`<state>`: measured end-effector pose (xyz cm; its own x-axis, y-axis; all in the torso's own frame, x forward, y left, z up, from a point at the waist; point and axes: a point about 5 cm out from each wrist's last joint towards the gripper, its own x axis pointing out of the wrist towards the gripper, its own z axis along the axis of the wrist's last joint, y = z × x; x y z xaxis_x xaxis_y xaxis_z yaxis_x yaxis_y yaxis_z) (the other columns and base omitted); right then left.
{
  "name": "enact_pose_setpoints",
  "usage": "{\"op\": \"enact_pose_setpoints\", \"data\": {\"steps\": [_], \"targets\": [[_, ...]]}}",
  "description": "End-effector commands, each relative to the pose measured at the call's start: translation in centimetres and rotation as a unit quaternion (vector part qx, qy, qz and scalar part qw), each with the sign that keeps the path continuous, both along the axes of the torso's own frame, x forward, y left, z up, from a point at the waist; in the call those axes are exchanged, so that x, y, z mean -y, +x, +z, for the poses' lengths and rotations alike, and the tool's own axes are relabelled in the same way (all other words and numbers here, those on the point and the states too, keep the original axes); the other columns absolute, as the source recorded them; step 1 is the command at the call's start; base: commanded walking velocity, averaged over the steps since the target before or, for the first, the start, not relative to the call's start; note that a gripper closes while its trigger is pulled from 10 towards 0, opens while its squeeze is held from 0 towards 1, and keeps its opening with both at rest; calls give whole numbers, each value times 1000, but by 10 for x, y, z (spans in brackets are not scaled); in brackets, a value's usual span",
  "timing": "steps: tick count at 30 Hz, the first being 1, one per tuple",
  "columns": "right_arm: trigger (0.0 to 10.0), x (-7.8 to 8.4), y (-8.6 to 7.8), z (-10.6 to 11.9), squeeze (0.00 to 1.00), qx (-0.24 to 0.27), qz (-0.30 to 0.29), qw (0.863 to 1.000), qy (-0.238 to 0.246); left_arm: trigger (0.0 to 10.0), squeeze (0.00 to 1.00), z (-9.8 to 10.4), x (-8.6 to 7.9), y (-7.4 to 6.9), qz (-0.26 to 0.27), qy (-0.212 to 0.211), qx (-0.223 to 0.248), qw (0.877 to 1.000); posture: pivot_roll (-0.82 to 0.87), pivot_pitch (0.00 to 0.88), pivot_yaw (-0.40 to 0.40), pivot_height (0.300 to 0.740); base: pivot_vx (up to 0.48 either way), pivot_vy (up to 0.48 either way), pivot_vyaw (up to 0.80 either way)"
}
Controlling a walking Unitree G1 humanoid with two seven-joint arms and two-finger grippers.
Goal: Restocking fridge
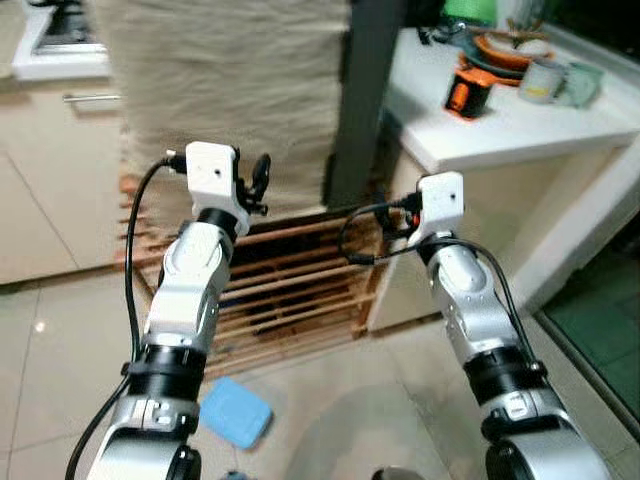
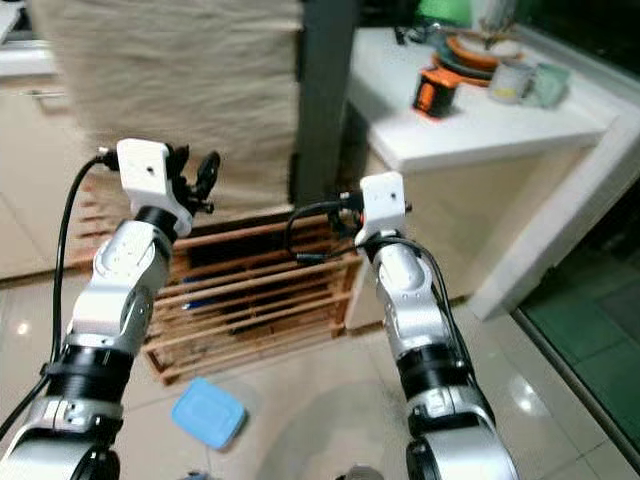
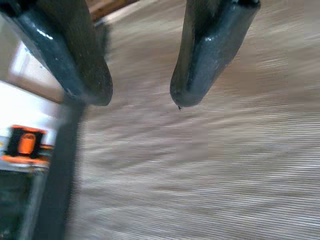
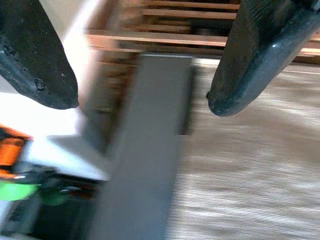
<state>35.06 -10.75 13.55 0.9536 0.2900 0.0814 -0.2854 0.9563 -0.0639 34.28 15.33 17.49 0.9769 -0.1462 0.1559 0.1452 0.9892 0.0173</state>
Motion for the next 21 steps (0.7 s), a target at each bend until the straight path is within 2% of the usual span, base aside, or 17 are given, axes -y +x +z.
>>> {"op": "enact_pose_setpoints", "data": {"steps": [1,7,14,19,21], "targets": [[10000,2,1,3,0,3,-1,1000,-6,10000,0,6,2,2,0,-4,5,1000,-124,0,-39,740,0,480,-750],[10000,2,1,4,0,7,1,1000,-5,10000,0,5,4,1,-6,-3,2,1000,-124,0,-38,740,0,480,-746],[10000,4,-4,21,0,61,4,998,-24,10000,0,4,7,0,-20,-6,2,1000,-127,0,-36,740,0,480,-711],[10000,10,-1,24,0,49,-16,998,35,10000,0,4,9,0,-26,1,5,1000,-133,0,-31,740,0,480,-694],[10000,8,-1,27,0,54,-12,998,35,10000,0,4,10,0,-27,2,5,1000,-134,0,-28,740,0,480,-684]]}}
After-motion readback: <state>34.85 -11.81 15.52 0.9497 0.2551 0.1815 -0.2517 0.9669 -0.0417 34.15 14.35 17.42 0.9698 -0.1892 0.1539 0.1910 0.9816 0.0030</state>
